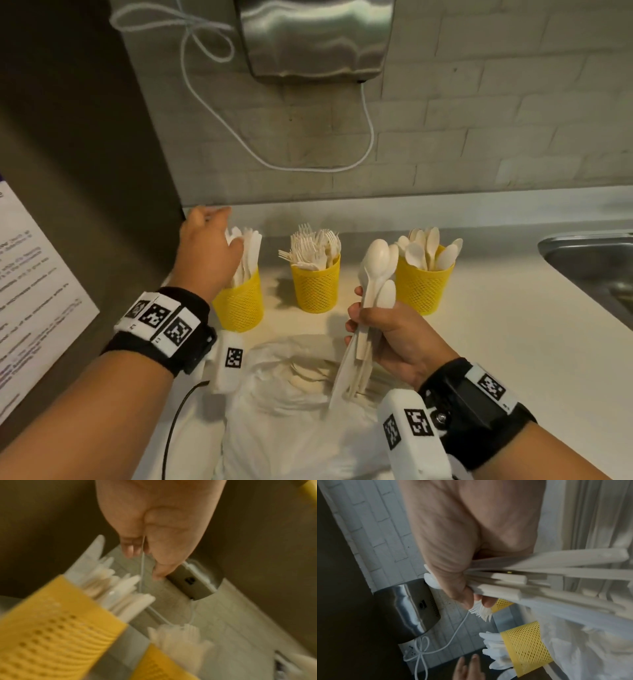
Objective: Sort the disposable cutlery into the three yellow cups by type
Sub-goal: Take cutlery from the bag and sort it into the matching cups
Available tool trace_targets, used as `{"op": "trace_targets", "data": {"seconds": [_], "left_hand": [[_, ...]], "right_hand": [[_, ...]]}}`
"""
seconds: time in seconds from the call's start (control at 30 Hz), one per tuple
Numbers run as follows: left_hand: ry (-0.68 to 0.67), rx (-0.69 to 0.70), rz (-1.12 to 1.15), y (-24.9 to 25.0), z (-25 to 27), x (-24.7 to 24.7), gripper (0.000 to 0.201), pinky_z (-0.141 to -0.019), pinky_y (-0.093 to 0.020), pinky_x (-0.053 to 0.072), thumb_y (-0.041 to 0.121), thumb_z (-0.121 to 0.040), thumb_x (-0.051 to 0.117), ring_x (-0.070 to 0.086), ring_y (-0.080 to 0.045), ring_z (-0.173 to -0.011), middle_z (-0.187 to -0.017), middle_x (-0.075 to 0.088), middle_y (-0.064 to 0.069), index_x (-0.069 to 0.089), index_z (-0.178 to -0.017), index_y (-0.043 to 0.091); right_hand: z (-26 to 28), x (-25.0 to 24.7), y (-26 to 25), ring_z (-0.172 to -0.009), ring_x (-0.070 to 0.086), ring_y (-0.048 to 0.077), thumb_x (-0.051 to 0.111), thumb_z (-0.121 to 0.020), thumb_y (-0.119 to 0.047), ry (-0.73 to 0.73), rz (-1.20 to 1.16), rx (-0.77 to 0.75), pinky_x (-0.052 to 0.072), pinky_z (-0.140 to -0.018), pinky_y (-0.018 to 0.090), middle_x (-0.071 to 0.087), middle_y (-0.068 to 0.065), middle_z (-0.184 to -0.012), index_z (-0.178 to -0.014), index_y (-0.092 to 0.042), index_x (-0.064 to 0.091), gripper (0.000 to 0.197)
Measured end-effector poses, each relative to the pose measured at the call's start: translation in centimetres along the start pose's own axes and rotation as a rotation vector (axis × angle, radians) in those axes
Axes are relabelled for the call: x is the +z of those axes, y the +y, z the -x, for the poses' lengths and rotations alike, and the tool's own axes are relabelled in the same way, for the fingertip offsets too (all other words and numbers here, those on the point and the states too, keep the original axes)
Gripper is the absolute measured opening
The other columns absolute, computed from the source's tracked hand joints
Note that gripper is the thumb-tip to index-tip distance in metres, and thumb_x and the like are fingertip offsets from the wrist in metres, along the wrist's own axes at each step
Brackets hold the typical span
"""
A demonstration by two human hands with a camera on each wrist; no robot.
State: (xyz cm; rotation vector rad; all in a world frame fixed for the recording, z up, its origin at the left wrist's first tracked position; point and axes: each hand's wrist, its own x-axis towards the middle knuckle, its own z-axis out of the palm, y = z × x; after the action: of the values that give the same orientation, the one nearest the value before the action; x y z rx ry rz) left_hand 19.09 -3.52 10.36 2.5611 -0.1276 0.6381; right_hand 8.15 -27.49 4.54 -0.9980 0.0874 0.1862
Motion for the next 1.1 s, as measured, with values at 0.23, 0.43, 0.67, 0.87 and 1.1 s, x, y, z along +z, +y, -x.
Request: {"op": "trace_targets", "data": {"seconds": [0.23, 0.43, 0.67, 0.87, 1.1], "left_hand": [[-0.524, -0.088, 0.659, 10.1, 5.7, 1.3, 0.049, -0.058, -0.027, 0.047, 0.032, -0.085, 0.065, 0.055, -0.014, -0.062, -0.08, 0.052, 0.006, 0.045, -0.13, 0.034], [-0.553, -0.046, 0.557, 10.2, 5.3, 2.8, 0.026, -0.062, -0.04, 0.058, 0.016, -0.082, 0.062, 0.064, -0.026, -0.075, -0.087, 0.06, -0.006, 0.055, -0.106, 0.023], [-0.608, -0.12, 0.751, 9.7, 4.8, 2.5, 0.022, -0.051, -0.022, 0.051, 0.005, -0.091, 0.052, 0.063, -0.017, -0.066, -0.087, 0.062, -0.008, 0.057, -0.112, 0.012], [-0.595, -0.125, 0.797, 10.0, 4.4, 2.7, 0.021, -0.051, -0.019, 0.049, 0.008, -0.093, 0.054, 0.062, -0.013, -0.067, -0.087, 0.062, -0.005, 0.057, -0.112, 0.016], [-0.43, -0.165, 0.771, 9.8, 2.6, 1.8, 0.008, -0.058, -0.024, 0.052, 0.014, -0.091, 0.056, 0.062, -0.018, -0.076, -0.099, 0.062, -0.007, 0.059, -0.094, 0.021]], "right_hand": [[-0.3, 1.7, 0.8, -0.061, 0.057, 0.018, 0.069, -0.075, 0.003, 0.075, 0.495, -0.108, 0.049, -0.065, 0.038, 0.059, 0.005, -0.068, -0.097, -0.012, 0.054, 0.031], [0.2, 1.9, 1.2, -0.072, 0.057, 0.012, 0.078, -0.072, -0.021, 0.199, 0.957, -0.175, 0.047, -0.062, 0.027, 0.06, -0.001, -0.087, -0.103, -0.023, 0.046, 0.045], [0.7, 0.3, 0.6, -0.077, 0.06, 0.012, 0.075, -0.073, -0.011, -0.031, 0.497, -0.114, 0.054, -0.075, 0.038, 0.066, 0.001, -0.088, -0.115, -0.011, 0.057, 0.047], [0.7, -0.3, 0.4, -0.063, 0.059, 0.018, 0.065, -0.08, 0.002, -0.058, 0.254, 0.014, 0.046, -0.054, 0.028, 0.06, 0.01, -0.079, -0.109, -0.005, 0.058, 0.031], [1.1, -1.3, 0.3, -0.063, 0.058, 0.022, 0.07, -0.067, -0.001, -0.141, 0.263, 0.047, 0.048, -0.06, 0.034, 0.059, 0.013, -0.081, -0.096, -0.009, 0.06, 0.032]]}}
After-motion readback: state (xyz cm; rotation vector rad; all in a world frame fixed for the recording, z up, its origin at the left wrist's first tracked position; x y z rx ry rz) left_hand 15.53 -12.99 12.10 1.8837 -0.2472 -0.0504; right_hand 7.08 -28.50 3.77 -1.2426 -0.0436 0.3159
